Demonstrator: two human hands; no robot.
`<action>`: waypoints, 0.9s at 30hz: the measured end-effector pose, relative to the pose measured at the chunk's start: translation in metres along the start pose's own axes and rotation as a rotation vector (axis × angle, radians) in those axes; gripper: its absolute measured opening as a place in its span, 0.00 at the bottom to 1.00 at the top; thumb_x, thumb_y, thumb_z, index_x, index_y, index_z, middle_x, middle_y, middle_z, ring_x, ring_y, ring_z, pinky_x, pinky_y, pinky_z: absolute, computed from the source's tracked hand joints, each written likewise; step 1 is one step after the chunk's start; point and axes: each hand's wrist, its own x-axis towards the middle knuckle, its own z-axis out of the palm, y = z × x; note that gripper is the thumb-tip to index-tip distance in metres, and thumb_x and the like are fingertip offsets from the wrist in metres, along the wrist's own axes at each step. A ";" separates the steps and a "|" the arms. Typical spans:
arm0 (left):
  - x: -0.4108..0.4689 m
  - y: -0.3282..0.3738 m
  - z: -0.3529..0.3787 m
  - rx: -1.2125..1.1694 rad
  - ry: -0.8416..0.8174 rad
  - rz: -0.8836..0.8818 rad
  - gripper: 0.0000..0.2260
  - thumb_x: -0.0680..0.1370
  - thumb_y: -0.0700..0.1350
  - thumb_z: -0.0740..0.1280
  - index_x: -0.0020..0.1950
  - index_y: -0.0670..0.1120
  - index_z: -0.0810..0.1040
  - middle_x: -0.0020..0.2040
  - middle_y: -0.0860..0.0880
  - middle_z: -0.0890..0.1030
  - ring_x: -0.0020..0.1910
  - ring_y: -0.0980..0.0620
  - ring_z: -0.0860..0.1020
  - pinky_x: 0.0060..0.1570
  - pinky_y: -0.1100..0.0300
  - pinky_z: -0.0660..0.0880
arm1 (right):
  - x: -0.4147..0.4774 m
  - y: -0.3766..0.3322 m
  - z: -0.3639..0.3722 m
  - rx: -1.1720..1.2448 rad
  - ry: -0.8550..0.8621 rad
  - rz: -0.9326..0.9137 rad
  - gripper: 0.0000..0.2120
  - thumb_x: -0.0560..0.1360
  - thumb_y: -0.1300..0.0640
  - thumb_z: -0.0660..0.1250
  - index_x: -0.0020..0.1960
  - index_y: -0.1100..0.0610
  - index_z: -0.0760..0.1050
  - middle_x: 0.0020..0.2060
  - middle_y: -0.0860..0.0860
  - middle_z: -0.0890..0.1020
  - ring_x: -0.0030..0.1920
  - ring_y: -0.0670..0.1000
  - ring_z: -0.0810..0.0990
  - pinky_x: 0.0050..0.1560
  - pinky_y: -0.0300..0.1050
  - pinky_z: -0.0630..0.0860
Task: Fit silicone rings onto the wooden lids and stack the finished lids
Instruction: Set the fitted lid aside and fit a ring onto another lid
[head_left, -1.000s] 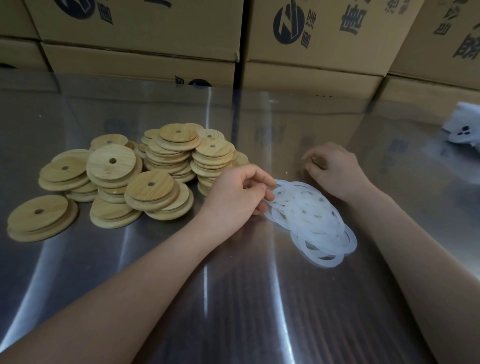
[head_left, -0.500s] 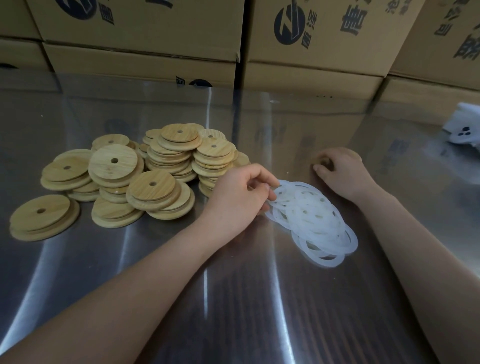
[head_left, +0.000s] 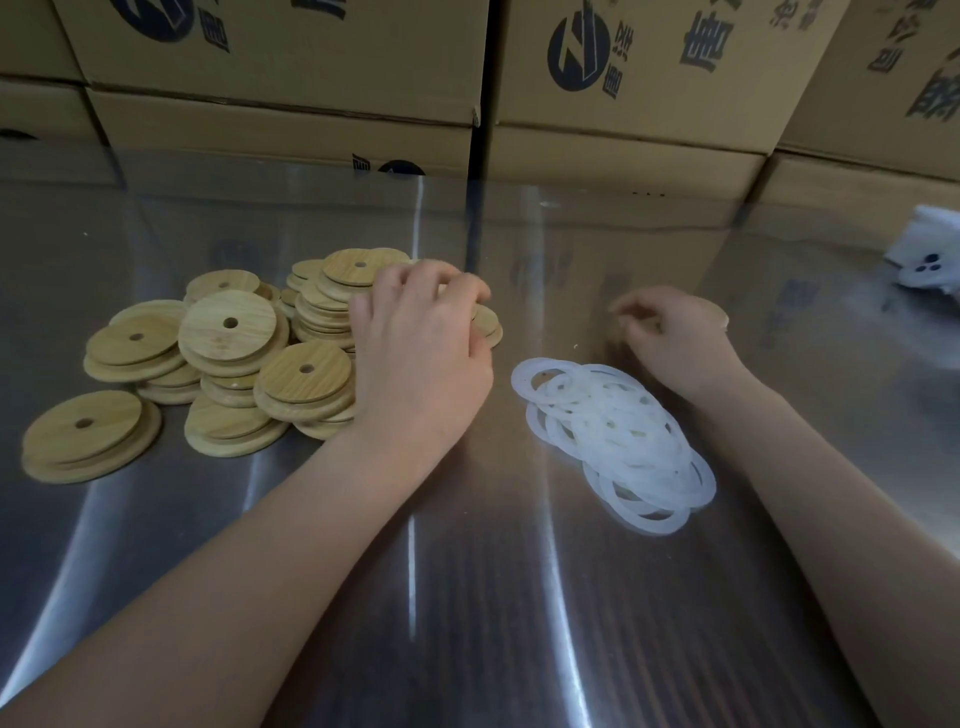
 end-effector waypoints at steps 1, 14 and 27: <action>0.001 -0.001 0.000 0.053 -0.034 -0.025 0.14 0.76 0.40 0.66 0.61 0.48 0.79 0.60 0.49 0.78 0.64 0.43 0.69 0.58 0.48 0.63 | -0.001 -0.005 0.000 0.035 -0.026 0.004 0.08 0.77 0.62 0.64 0.53 0.57 0.82 0.49 0.50 0.83 0.46 0.47 0.76 0.47 0.28 0.63; 0.004 -0.008 0.001 0.202 -0.150 -0.068 0.15 0.78 0.44 0.65 0.65 0.47 0.77 0.64 0.48 0.75 0.66 0.42 0.66 0.59 0.48 0.65 | -0.011 -0.032 0.000 0.289 -0.280 0.049 0.07 0.75 0.53 0.70 0.41 0.43 0.82 0.38 0.41 0.84 0.41 0.38 0.81 0.41 0.32 0.74; 0.004 -0.007 0.001 0.009 -0.093 -0.025 0.13 0.79 0.40 0.66 0.63 0.45 0.79 0.58 0.46 0.80 0.62 0.41 0.70 0.59 0.45 0.71 | -0.010 -0.034 0.003 0.196 -0.289 0.055 0.05 0.70 0.52 0.76 0.37 0.48 0.82 0.34 0.44 0.82 0.34 0.35 0.77 0.32 0.26 0.71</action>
